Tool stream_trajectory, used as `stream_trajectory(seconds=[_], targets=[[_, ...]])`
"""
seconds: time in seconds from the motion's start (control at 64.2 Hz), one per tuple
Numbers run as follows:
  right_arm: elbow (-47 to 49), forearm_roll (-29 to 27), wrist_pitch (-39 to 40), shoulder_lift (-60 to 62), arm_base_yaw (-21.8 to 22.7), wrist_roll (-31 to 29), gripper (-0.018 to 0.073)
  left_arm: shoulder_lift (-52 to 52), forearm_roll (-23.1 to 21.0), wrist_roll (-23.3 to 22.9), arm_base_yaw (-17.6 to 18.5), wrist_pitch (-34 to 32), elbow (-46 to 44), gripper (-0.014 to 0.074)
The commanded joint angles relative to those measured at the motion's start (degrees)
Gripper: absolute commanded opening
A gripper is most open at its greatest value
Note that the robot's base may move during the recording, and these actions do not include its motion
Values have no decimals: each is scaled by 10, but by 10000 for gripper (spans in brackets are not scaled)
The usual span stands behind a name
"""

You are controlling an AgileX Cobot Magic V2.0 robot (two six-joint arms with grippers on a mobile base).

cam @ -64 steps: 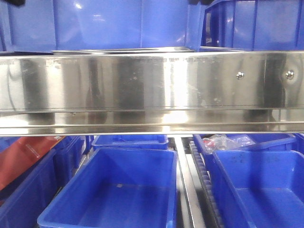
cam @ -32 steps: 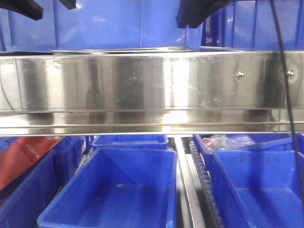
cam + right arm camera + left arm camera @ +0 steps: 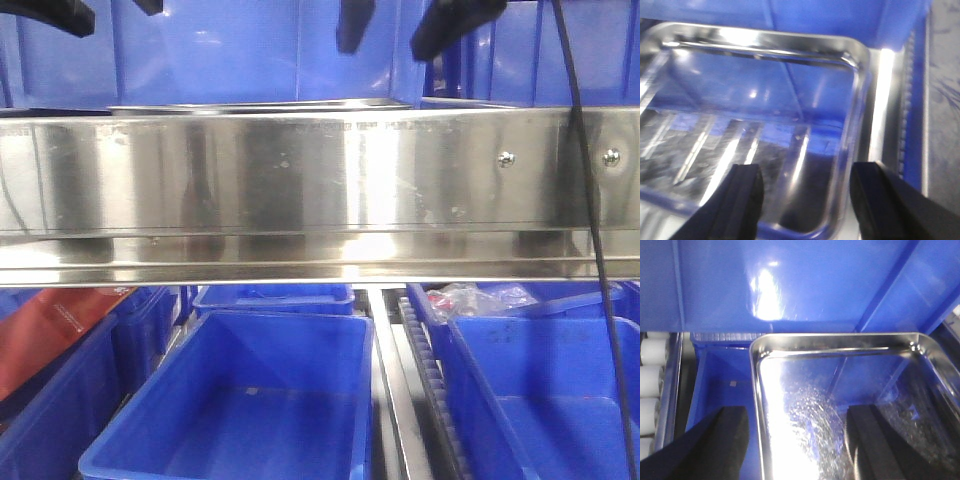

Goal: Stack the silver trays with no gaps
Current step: 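Lower both grippers onto opposite rims of the silver tray and close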

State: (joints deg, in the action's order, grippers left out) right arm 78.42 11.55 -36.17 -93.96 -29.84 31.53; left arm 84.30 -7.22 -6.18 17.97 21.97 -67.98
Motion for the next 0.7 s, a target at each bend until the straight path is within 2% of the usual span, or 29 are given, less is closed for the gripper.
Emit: stream_trajectory(seconds=[0.0,0.156,0.327,0.685], targets=[[13,8,4,-9,6,3,295,13,3,-5,4,-10,-3,338],[33,8,6,-20,8,3,295,44,4,-5,4,0,-3,338],[62,32,-1,-46,8,3,295,62,4,-5,4,-9,-3,338],[82,33,-26,-83,10,5,295,96,3,-5,-14,-9,-3,338]])
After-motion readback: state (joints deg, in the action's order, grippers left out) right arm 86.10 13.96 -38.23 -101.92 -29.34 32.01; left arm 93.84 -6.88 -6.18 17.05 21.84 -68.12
